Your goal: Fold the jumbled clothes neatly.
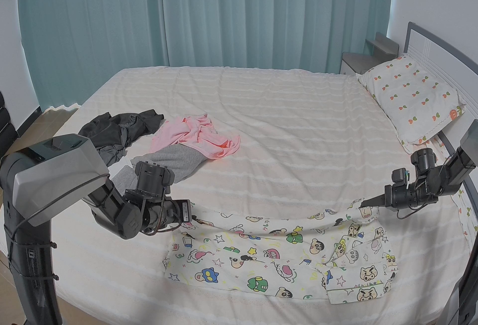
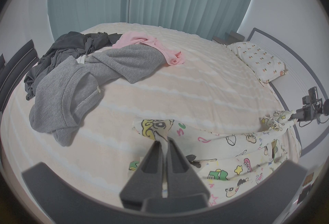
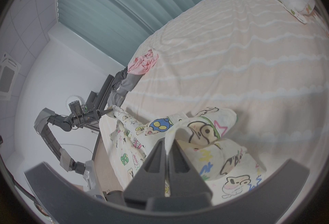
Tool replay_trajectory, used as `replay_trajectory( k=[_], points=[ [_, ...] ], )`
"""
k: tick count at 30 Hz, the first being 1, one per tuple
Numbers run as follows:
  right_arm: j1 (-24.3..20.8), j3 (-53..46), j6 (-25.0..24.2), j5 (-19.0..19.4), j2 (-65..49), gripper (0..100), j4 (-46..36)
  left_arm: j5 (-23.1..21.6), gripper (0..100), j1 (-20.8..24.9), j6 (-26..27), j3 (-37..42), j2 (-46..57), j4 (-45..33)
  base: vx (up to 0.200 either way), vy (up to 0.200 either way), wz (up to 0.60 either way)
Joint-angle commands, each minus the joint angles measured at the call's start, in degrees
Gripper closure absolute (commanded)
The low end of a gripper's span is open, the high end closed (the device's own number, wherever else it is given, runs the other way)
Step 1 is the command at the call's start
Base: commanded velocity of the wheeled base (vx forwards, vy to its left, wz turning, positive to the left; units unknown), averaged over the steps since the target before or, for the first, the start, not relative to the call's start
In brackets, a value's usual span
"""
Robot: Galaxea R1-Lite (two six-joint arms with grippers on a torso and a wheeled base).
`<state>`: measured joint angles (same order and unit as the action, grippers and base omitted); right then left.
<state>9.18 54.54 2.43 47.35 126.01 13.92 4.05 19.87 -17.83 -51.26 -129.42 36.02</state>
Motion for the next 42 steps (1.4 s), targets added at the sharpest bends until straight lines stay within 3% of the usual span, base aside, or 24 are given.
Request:
replay_trajectory(
  k=[1, 21, 36, 37, 38, 39, 42],
  points=[
    [0.2, -4.8, 2.9, -0.1, -1.6, 100, 0.0, 0.0, 100, 1.7, 0.0, 4.7, 0.8, 2.3, 0.000, 0.000, 0.00],
    [0.8, -12.2, 7.7, -1.3, 0.8, 100, -0.5, -0.2, 100, 3.5, -0.6, 12.8, -2.4, 9.5, 0.000, 0.000, 0.00],
    [1.7, -15.2, 13.0, -7.8, 0.0, 100, -0.7, -0.3, 100, 4.2, -1.0, 14.5, -2.7, 10.2, 0.000, 0.000, 0.00],
    [1.7, -15.4, 13.9, -8.6, 0.0, 100, -0.7, -0.4, 0, 4.3, -1.0, 14.7, -2.7, 10.2, 0.000, 0.000, 0.00],
    [1.7, -15.5, 14.4, -9.4, 0.0, 100, -0.7, -0.4, 0, 4.3, -1.0, 14.8, -2.7, 10.2, 0.000, 0.000, 0.00],
    [1.6, -15.5, 14.5, -10.3, 0.0, 0, -0.7, -0.4, 0, 4.3, -1.0, 14.9, -2.7, 10.2, 0.000, 0.000, 0.00],
    [1.6, -15.9, 14.8, -12.3, -0.1, 0, -0.7, -0.4, 0, 4.3, -1.1, 14.9, -2.7, 10.2, 0.000, 0.000, 0.00]
  ],
)
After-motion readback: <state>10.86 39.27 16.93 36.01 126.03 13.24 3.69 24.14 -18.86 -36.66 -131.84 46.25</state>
